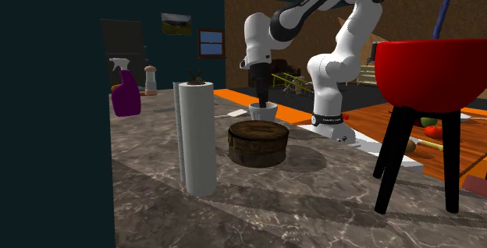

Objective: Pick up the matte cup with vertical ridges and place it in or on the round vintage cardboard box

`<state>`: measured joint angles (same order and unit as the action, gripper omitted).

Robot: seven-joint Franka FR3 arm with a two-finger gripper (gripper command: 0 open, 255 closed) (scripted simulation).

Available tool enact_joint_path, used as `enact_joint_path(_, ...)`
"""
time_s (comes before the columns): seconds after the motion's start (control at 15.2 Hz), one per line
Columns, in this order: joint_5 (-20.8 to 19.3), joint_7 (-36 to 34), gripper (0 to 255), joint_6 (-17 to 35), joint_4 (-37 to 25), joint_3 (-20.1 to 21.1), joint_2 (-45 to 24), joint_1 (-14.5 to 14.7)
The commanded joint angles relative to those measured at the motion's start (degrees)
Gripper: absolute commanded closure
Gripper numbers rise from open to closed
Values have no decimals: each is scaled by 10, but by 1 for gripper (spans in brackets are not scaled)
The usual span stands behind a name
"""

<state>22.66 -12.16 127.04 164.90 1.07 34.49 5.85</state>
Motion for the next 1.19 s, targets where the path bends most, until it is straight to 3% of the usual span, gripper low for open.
enact_joint_path(0.0,3,2,0,10,3,1,-6,2)
enact_joint_path(0.4,3,2,0,10,3,1,-6,2)
enact_joint_path(0.46,3,2,255,10,3,1,-6,2)
enact_joint_path(1.12,0,-2,255,-1,-1,1,1,1)
